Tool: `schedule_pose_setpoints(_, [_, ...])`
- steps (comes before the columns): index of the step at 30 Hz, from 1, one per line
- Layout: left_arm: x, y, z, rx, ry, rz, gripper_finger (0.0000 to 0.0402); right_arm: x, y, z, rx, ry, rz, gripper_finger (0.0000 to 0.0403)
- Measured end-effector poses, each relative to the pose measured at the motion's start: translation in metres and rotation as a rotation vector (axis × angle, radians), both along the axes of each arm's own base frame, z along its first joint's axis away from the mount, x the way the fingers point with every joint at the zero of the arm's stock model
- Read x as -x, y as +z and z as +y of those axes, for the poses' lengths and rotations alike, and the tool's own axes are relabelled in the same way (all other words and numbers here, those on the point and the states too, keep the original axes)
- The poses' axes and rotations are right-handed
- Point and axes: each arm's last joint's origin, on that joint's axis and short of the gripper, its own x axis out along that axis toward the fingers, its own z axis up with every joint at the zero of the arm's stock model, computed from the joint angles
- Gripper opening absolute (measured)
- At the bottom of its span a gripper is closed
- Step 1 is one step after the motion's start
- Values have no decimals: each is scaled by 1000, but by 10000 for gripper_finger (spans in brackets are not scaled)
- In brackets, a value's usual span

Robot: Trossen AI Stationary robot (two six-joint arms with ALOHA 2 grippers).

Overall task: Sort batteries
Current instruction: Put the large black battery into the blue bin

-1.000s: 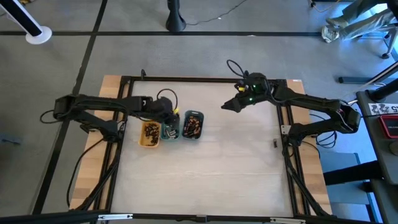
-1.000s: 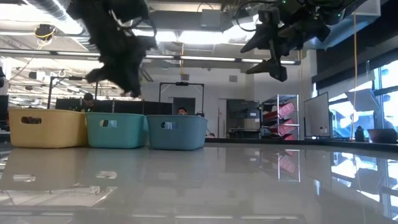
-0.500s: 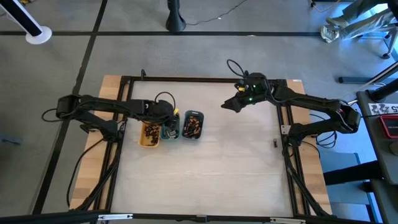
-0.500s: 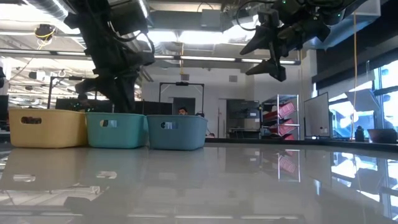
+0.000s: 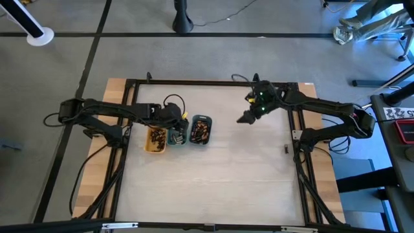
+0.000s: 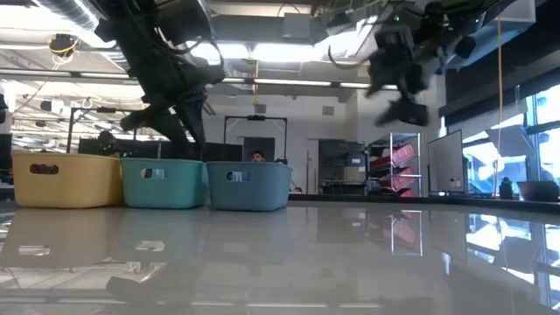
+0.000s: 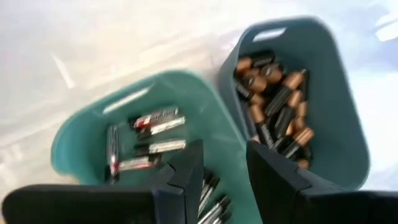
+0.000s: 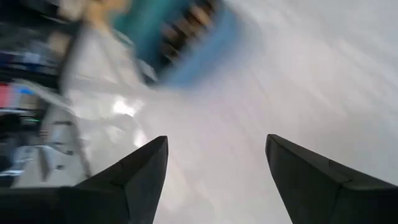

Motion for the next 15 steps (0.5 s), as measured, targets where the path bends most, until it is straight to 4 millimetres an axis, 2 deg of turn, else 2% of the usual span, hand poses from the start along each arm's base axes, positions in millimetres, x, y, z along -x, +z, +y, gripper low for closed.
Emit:
schedule_pose_setpoints(9, [-3,3,2,-57,-10,-28,114,25,-23,45,-99,8,520,273])
schedule_pose_setpoints(15, [-3,3,2,-90,-40,-13,114,43,-38,78,-42,256,736,273])
